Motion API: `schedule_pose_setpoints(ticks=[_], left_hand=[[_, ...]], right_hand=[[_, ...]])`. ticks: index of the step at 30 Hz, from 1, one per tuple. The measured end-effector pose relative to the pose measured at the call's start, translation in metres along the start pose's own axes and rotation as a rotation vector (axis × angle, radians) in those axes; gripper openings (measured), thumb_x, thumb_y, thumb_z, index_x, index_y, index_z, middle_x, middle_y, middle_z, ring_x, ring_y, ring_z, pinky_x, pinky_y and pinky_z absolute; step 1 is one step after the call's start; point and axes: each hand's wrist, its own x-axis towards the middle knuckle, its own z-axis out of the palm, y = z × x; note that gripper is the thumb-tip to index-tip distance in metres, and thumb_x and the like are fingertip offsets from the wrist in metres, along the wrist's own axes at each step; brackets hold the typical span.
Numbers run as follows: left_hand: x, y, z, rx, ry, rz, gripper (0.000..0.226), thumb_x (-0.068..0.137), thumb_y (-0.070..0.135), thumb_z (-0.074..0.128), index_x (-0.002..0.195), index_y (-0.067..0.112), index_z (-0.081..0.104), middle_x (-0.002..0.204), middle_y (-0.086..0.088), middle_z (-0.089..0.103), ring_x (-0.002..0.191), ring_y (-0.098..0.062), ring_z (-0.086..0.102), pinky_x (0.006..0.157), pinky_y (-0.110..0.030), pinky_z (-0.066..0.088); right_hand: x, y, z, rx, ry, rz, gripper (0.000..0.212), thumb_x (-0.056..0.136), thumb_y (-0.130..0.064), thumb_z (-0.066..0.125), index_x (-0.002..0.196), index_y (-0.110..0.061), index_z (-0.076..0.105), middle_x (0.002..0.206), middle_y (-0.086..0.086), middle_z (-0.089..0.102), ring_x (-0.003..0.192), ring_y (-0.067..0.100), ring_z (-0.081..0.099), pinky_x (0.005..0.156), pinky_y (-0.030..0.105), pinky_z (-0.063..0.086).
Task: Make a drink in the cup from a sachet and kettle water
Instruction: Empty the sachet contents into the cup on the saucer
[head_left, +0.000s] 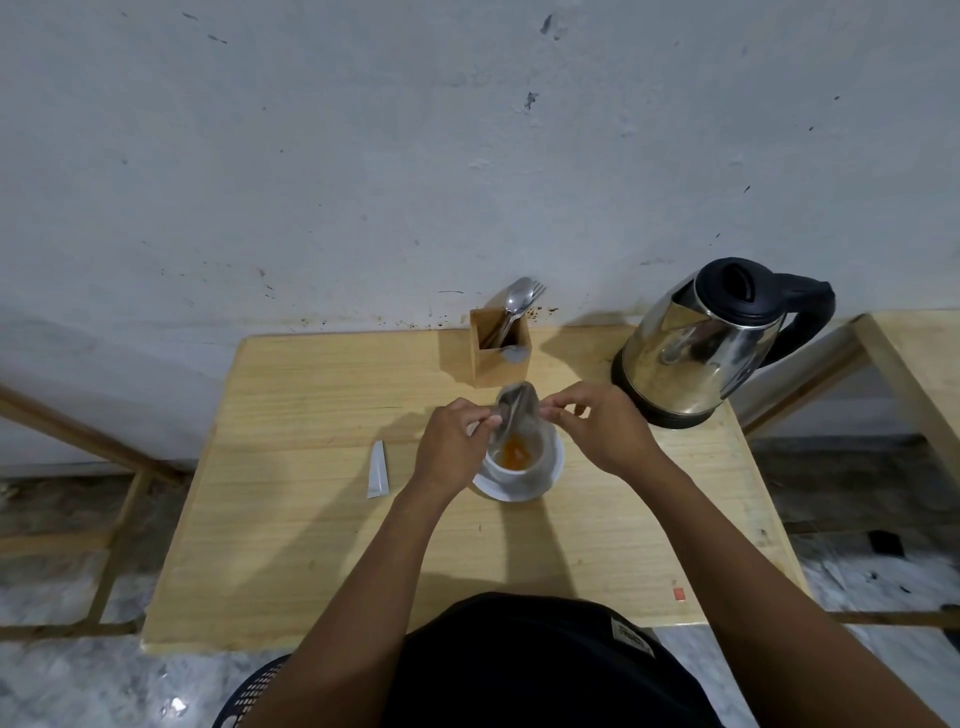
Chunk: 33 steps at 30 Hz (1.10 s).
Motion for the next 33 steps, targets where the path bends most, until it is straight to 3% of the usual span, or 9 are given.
schedule_pose_setpoints(ticks=[8,11,15,18,21,24,26,29,33], left_hand=[[-0.001,0.001,-0.001,-0.028,-0.016,0.017,0.02,0.09,0.02,0.061,0.103,0.012,0.074,0.089,0.0,0.062,0.08,-0.011,0.057,0.068,-0.017,0.041],[-0.002,0.002,0.0,-0.03,-0.011,0.018,0.019,0.09,0.02,0.061,0.102,0.012,0.074,0.088,0.0,0.062,0.078,-0.01,0.056,0.069,-0.021,0.042],[-0.002,0.0,-0.008,-0.114,0.059,-0.072,0.022,0.091,0.028,0.059,0.106,0.017,0.071,0.105,0.001,0.063,0.095,-0.013,0.059,0.076,-0.016,0.044],[-0.004,0.008,-0.019,-0.114,0.095,-0.238,0.033,0.092,0.044,0.052,0.095,0.015,0.07,0.093,0.003,0.061,0.082,-0.011,0.057,0.07,-0.021,0.041],[-0.006,0.02,-0.031,-0.27,-0.073,-0.454,0.054,0.088,0.058,0.048,0.082,0.011,0.073,0.08,0.002,0.072,0.066,-0.012,0.057,0.069,-0.03,0.045],[-0.011,0.025,-0.036,-0.421,-0.272,-0.501,0.045,0.085,0.053,0.058,0.09,0.01,0.072,0.081,-0.003,0.074,0.068,-0.015,0.06,0.068,-0.029,0.048],[-0.014,0.025,-0.037,-0.453,-0.283,-0.437,0.028,0.088,0.039,0.062,0.085,0.011,0.069,0.074,-0.004,0.066,0.072,-0.016,0.06,0.065,-0.025,0.047],[-0.015,0.02,-0.038,-0.481,-0.244,-0.395,0.019,0.089,0.032,0.062,0.084,0.015,0.071,0.075,-0.001,0.067,0.074,-0.015,0.061,0.07,-0.026,0.05],[-0.017,0.015,-0.039,-0.453,-0.249,-0.377,0.014,0.088,0.031,0.064,0.083,0.021,0.073,0.073,0.005,0.066,0.071,-0.013,0.058,0.073,-0.028,0.047]], right_hand=[[-0.003,-0.002,-0.003,0.009,0.037,0.048,0.008,0.084,-0.036,0.073,0.09,-0.032,0.076,0.085,-0.025,0.064,0.069,-0.006,0.051,0.063,0.019,0.041],[-0.005,-0.002,-0.003,0.029,-0.037,0.039,0.009,0.084,-0.037,0.073,0.09,-0.032,0.077,0.087,-0.021,0.068,0.07,0.003,0.054,0.067,0.03,0.048],[-0.01,0.0,-0.008,0.058,0.115,-0.017,0.004,0.085,-0.034,0.073,0.088,-0.035,0.075,0.084,-0.023,0.067,0.071,0.005,0.054,0.065,0.022,0.042],[-0.018,0.002,-0.007,0.095,0.15,-0.125,0.008,0.084,-0.027,0.075,0.09,-0.032,0.076,0.083,-0.02,0.066,0.074,0.004,0.055,0.064,0.015,0.041],[-0.027,0.005,0.0,0.074,0.214,-0.234,0.014,0.081,-0.02,0.078,0.094,-0.025,0.078,0.081,-0.012,0.066,0.075,0.004,0.056,0.067,0.026,0.046],[-0.035,0.01,0.013,0.047,0.215,-0.36,0.017,0.079,-0.015,0.079,0.095,-0.023,0.079,0.081,-0.013,0.062,0.077,0.008,0.059,0.068,0.034,0.048],[-0.04,0.009,0.017,0.074,0.171,-0.374,0.019,0.082,-0.017,0.074,0.099,-0.022,0.077,0.086,-0.018,0.06,0.081,0.003,0.059,0.071,0.027,0.048],[-0.046,0.003,0.02,0.2,0.043,-0.175,0.026,0.093,-0.013,0.062,0.117,-0.023,0.069,0.101,-0.017,0.065,0.093,0.004,0.062,0.082,0.019,0.048],[-0.042,-0.015,0.021,0.645,-0.072,0.246,0.029,0.099,-0.017,0.053,0.126,-0.019,0.06,0.102,-0.008,0.07,0.097,0.005,0.065,0.088,0.024,0.05]])
